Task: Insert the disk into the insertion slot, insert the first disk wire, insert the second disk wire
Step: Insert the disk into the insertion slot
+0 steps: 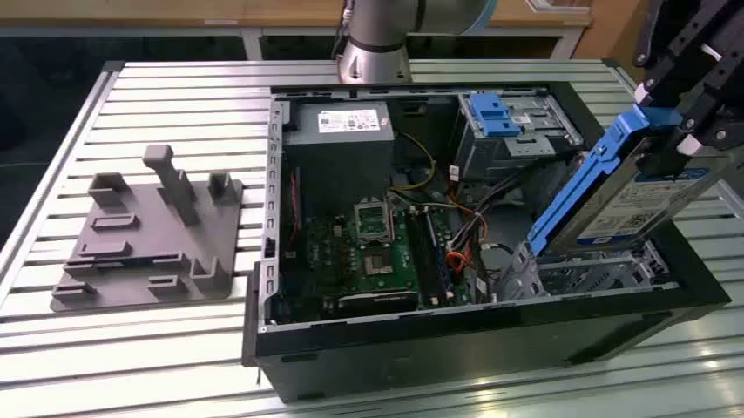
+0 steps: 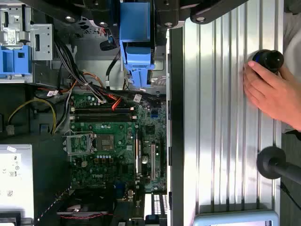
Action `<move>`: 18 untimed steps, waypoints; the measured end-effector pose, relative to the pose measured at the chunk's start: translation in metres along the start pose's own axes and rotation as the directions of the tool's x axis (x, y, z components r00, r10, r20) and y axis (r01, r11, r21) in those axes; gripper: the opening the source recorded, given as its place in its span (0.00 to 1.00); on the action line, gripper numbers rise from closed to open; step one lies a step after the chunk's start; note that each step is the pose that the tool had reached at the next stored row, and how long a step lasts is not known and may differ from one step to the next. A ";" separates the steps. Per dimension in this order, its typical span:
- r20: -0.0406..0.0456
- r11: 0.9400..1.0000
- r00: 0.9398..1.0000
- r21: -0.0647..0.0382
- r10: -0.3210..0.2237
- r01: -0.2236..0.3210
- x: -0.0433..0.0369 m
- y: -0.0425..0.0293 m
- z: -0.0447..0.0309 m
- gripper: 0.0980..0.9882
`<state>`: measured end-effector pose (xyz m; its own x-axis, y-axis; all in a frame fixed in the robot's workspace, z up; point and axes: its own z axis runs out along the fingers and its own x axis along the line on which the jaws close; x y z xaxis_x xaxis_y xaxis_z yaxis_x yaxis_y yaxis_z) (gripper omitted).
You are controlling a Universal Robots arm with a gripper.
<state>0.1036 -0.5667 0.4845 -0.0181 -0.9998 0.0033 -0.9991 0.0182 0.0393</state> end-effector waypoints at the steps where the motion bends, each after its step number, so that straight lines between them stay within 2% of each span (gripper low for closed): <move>1: 0.000 1.000 1.000 0.000 0.000 0.000 0.0000 0.0000 0.0000 0.30; 13: 0.001 1.000 1.000 0.000 0.000 0.000 0.0000 0.0000 -0.0001 0.30; 16: 0.009 1.000 1.000 0.000 -0.002 0.002 0.0001 0.0000 0.0001 0.30; 18: 0.018 1.000 1.000 0.000 -0.004 0.004 0.0000 0.0000 0.0000 0.30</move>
<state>0.1036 -0.5667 0.4845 -0.0146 -0.9998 -0.0150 -0.9991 0.0140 0.0393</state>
